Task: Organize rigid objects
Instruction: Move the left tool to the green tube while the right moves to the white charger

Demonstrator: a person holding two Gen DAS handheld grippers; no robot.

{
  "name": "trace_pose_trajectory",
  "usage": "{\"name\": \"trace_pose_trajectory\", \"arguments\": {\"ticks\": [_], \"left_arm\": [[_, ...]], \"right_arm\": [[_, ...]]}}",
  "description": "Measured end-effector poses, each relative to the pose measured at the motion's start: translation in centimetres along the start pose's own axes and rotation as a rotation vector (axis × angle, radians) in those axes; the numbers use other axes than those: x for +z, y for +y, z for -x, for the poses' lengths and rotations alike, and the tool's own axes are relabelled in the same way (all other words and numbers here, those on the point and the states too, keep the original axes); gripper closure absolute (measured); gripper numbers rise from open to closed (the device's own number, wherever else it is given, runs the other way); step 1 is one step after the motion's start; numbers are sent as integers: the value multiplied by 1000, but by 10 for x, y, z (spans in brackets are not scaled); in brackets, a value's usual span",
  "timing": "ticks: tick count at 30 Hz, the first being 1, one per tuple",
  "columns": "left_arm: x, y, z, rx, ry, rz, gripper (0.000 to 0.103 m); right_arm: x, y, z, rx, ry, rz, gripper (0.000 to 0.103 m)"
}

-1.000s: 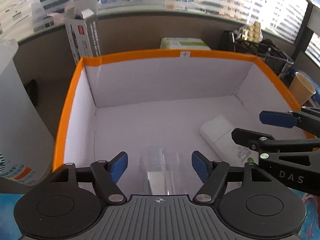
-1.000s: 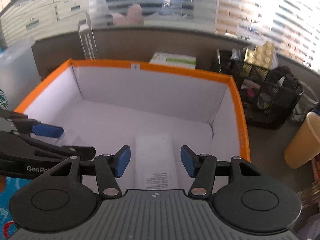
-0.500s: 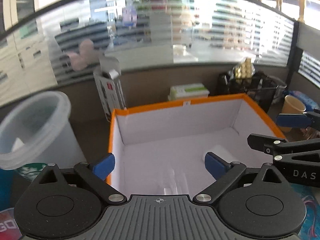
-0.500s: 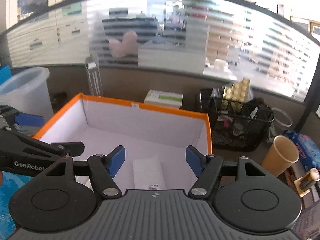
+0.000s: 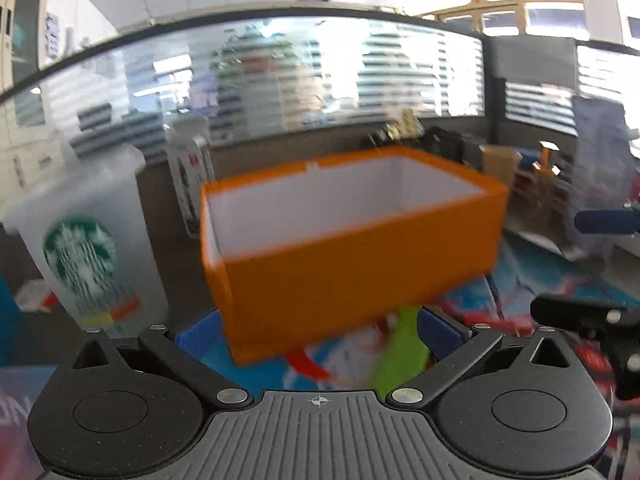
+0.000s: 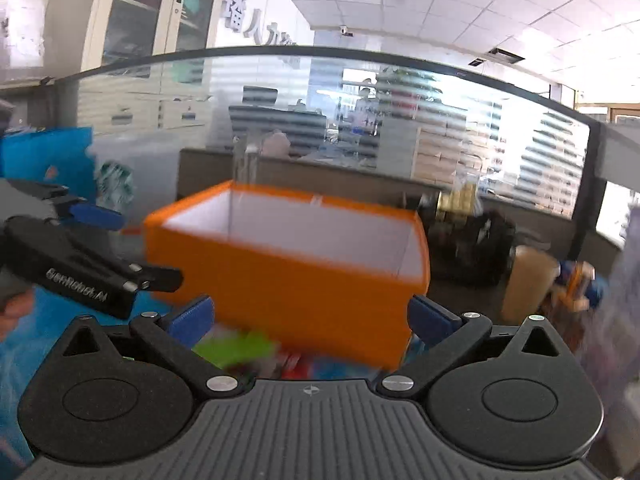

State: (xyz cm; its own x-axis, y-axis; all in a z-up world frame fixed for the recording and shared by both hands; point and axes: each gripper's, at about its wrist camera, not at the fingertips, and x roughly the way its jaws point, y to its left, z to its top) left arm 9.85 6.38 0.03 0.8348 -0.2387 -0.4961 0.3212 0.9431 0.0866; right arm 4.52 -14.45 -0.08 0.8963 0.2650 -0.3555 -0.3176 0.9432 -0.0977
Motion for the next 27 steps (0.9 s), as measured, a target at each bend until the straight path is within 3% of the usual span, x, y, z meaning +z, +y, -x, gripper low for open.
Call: {"name": "trace_pose_trajectory", "arguments": {"ticks": [4, 11, 13, 14, 15, 23, 26, 27], "left_arm": [[-16, -1, -6, -3, 11, -43, 0], [-32, -9, -16, -28, 41, -77, 0], [-34, -10, -21, -45, 53, -70, 0], [-36, -6, -18, -57, 57, -68, 0], [-38, -6, -20, -70, 60, -69, 0], [-44, -1, -33, -153, 122, -34, 0], [-44, 6, -35, -163, 125, 6, 19], [-43, 7, -33, -162, 116, 9, 39]], "right_arm": [[-23, 15, 5, -43, 58, -52, 0], [-32, 16, -7, -52, 139, -202, 3], [-34, 18, -12, -47, 159, -202, 16], [-35, 20, -13, -44, 172, -200, 35], [-35, 19, -14, -18, 179, -211, 44], [-47, 16, -25, 56, 245, -272, 64], [-46, 16, -25, 67, 249, -261, 64], [-47, 13, -25, 73, 249, -266, 64]]}}
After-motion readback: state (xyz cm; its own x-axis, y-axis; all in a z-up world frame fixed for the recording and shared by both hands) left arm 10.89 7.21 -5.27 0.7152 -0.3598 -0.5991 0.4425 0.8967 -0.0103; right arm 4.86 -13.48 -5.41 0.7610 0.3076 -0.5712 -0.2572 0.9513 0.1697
